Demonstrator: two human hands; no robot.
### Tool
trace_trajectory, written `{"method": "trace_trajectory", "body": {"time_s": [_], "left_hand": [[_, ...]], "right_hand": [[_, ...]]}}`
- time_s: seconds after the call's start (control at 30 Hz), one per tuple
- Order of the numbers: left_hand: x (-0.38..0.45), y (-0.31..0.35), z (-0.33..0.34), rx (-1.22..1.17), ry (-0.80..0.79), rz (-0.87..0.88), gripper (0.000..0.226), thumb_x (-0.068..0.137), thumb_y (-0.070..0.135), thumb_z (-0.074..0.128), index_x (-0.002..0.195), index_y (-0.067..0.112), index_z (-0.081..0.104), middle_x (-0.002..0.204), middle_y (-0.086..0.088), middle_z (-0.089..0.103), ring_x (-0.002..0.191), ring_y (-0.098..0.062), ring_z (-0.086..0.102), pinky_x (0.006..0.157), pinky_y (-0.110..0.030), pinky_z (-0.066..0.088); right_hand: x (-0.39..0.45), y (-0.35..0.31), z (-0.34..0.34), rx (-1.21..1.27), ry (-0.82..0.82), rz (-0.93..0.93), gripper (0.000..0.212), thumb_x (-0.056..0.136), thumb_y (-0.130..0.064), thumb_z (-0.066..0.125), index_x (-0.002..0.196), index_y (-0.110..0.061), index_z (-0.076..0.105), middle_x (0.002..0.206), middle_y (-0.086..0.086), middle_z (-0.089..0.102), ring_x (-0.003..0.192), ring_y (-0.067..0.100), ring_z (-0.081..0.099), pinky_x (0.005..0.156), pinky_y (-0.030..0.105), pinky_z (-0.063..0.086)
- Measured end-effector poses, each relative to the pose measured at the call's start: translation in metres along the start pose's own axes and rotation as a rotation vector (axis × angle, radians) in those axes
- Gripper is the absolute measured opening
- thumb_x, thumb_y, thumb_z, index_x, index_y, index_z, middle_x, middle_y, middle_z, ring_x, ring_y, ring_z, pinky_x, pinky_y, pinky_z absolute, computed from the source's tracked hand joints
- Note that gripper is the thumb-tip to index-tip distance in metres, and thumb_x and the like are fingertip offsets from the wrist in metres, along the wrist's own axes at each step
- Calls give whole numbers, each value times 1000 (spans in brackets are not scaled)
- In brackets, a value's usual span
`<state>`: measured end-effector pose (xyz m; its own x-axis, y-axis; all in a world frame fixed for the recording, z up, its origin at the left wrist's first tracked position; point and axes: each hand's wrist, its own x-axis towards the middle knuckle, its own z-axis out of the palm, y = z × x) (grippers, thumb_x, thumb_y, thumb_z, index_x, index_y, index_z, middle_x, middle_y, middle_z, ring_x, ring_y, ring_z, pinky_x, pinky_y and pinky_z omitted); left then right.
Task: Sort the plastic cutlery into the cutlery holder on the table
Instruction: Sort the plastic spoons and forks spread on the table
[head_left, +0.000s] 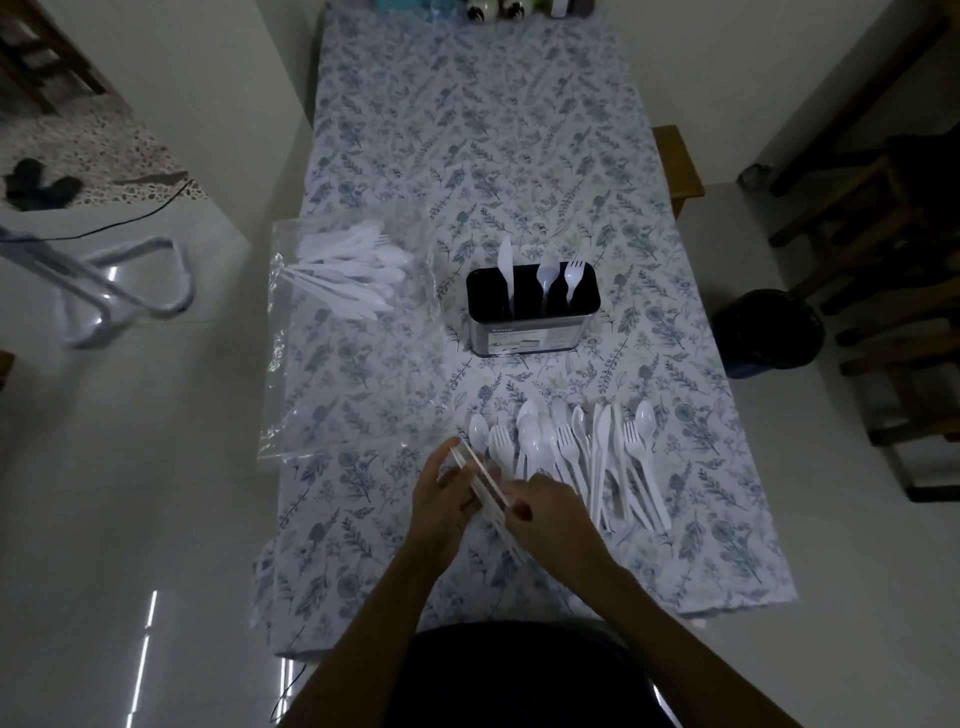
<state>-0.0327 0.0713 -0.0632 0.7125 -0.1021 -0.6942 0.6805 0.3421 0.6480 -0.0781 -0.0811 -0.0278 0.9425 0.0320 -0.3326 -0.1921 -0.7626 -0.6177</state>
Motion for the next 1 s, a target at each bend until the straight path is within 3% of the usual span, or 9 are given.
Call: {"method": "trace_trajectory", "body": {"time_s": [0.1,0.23,0.33,0.43,0.53,0.63,0.8,0.9,1.0], "left_hand": [[1,0,3,27,-18,7,40,103,4,55,141,16,55,122,-15,73,112,-36,71,93,-54,58],[-6,-1,8,8,-84,-3,41,102,4,57,141,18,53,120,-15,74,115,-37,70,93,-49,59],[-9,-7,21,12,-127,-49,43,101,6,60,141,20,54,125,-14,72,115,-36,70,90,-46,61],[-10,-15,31,22,-163,-91,47,101,3,60,144,21,52,127,-17,70,113,-37,71,83,-43,62],[-14,-23,41,27,-162,-99,52,100,0,59,144,27,50,127,-15,70,114,-33,71,96,-52,57],[-18,-32,50,10,-128,-92,44,99,5,62,140,21,55,130,-13,68,116,-34,70,104,-56,52],[-28,-40,59,6,-92,-80,40,100,7,62,137,20,56,122,-13,73,116,-33,70,104,-55,52],[-30,-41,62,0,-78,-65,43,100,6,61,141,17,53,122,-14,74,117,-34,70,104,-54,52],[-32,-43,65,9,-65,-51,43,100,4,62,140,18,54,123,-15,73,116,-34,70,100,-48,57]], "right_hand": [[-5,4,4,-52,11,-35,19,96,-21,56,111,-17,69,78,2,47,71,17,47,57,13,24],[-12,16,2,-60,35,-54,35,98,-18,53,130,-26,64,81,3,46,70,15,47,59,18,31],[-21,24,-1,-86,37,-68,38,98,-18,51,135,-23,62,86,4,46,73,15,45,62,21,32],[-31,38,-8,-30,36,-35,34,99,-33,45,116,-17,70,89,8,59,74,15,55,66,27,45],[-33,65,-22,-2,184,212,29,100,-41,50,109,-18,66,94,1,65,80,14,63,72,30,54],[-25,84,-34,-7,244,383,22,95,-35,62,99,-13,58,88,0,64,78,18,64,71,33,55],[-6,89,-30,-114,199,405,17,94,-26,59,91,-11,53,77,2,59,70,19,60,57,30,47],[-8,92,-31,10,243,419,14,91,-20,63,84,-12,53,73,1,57,65,17,56,52,23,36],[-20,99,-34,144,281,437,12,88,-21,67,85,-14,58,77,-1,62,69,17,61,56,22,41]]}}
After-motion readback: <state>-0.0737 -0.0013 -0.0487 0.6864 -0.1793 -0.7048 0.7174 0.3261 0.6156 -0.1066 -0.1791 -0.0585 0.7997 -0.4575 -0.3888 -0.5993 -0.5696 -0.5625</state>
